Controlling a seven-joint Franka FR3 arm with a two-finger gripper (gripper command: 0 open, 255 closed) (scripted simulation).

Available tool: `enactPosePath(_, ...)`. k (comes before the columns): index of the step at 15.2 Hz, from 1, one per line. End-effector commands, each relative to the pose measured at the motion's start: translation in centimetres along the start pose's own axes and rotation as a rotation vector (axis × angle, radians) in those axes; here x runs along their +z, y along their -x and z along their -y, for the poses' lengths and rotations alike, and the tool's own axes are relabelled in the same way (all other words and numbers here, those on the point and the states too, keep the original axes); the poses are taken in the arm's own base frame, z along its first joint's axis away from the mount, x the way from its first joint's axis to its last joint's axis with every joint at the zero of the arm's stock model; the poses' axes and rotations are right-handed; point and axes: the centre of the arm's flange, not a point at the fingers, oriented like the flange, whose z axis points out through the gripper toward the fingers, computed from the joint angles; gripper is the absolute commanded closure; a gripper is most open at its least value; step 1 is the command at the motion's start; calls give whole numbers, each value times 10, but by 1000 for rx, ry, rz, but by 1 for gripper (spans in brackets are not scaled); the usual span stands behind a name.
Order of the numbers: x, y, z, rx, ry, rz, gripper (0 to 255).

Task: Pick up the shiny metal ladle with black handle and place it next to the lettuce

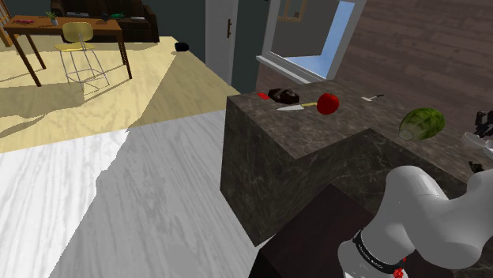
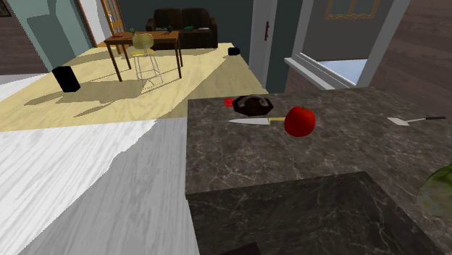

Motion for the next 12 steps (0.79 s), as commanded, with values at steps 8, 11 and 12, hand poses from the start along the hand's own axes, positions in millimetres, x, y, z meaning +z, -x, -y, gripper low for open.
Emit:
enactPosePath(8, 46, -4, 5, 0, 0, 0, 255)
enactPosePath(11, 62, -6, 6, 0, 0, 0, 255)
enactPosePath(12, 67, -7, 7, 0, 0, 0, 255)
